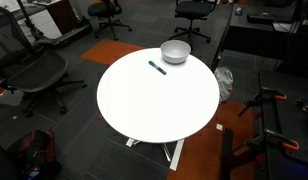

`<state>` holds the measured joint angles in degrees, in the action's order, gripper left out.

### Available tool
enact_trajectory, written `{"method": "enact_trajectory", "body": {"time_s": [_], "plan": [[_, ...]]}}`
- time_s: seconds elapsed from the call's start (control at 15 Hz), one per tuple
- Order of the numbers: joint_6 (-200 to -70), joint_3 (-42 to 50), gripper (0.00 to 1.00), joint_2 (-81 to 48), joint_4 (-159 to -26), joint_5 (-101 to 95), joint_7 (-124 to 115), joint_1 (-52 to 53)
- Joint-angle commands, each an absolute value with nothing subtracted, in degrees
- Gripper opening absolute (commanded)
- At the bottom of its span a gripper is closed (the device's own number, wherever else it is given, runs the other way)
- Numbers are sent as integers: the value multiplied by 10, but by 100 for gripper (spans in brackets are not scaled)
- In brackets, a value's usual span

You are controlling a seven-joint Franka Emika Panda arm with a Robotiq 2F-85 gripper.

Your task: Pick the object and place it in the cup

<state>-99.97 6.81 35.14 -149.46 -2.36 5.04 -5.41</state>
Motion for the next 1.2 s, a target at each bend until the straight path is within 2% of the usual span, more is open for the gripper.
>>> {"method": "enact_trajectory", "body": {"time_s": [0.0,0.4,1.13], "plan": [[-1013,48,100,357,-1491,-2,11,-49],[-1089,13,100,330,-1485,18,-52,-41],[-1285,-10,100,170,-1431,9,-124,-40]]}}
